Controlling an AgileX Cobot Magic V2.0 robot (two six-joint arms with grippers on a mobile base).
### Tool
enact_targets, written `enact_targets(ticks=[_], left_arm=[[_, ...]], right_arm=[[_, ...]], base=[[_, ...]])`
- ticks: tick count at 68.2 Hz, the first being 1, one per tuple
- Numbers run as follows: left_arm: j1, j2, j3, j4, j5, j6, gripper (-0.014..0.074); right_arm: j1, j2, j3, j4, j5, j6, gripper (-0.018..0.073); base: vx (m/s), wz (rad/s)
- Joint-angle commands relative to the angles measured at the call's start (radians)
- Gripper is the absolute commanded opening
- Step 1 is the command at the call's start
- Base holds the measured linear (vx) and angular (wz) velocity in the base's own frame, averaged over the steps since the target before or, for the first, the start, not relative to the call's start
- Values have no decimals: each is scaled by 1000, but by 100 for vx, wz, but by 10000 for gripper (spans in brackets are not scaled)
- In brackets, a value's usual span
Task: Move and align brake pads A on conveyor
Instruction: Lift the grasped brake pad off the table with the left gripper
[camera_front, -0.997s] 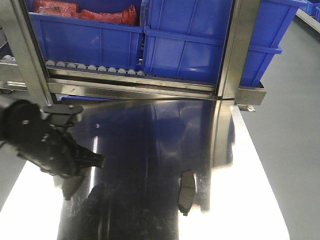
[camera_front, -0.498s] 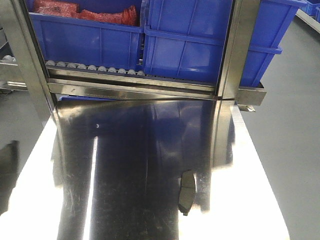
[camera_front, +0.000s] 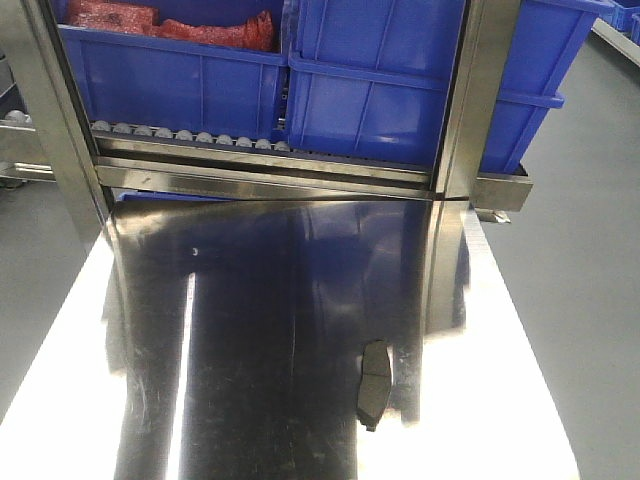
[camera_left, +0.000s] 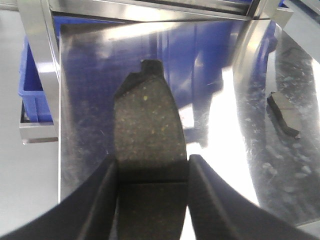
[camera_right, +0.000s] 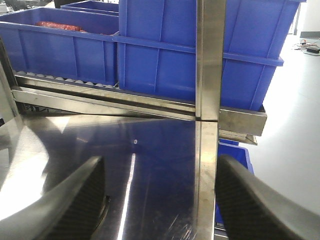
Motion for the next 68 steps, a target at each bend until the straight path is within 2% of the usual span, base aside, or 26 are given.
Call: enact_targets(ticks=[1, 68], left_arm=[[-7, -8, -22, 37, -107, -8, -6], [-7, -14, -22, 55, -91, -8, -6]], right_arm=[[-2, 11, -27, -4, -77, 0, 452], [-2, 11, -27, -4, -77, 0, 452]], base=[[0, 0], [0, 0]])
